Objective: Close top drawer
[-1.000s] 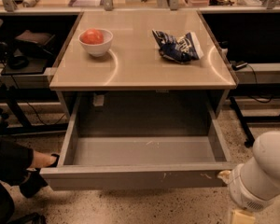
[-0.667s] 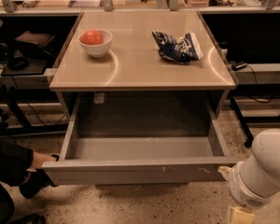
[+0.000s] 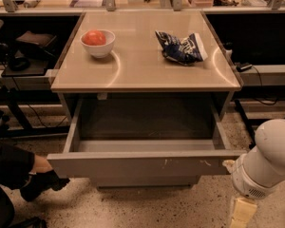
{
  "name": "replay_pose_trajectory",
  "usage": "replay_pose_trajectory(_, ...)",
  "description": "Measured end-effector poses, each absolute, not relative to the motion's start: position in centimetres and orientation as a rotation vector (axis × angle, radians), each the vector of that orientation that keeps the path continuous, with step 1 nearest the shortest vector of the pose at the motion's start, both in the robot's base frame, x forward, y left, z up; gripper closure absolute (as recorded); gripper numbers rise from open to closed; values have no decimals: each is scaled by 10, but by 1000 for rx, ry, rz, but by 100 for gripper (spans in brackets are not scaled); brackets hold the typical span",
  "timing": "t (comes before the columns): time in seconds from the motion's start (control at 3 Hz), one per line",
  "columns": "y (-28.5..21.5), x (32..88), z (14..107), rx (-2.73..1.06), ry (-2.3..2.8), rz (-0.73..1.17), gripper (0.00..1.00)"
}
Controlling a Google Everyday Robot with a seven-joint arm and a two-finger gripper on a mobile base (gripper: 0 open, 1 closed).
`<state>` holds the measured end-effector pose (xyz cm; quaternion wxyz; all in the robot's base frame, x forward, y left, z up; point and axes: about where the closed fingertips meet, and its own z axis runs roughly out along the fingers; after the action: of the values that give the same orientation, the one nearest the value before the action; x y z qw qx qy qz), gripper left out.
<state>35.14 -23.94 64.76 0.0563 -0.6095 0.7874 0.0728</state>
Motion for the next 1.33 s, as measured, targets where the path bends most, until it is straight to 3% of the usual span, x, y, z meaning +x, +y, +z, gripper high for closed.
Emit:
replay_pose_trajectory(0.67, -232, 384, 634, -1904, 2360, 255, 0)
replay_pose_trajectory(1.33, -216, 465, 663, -1894, 2302, 251, 0)
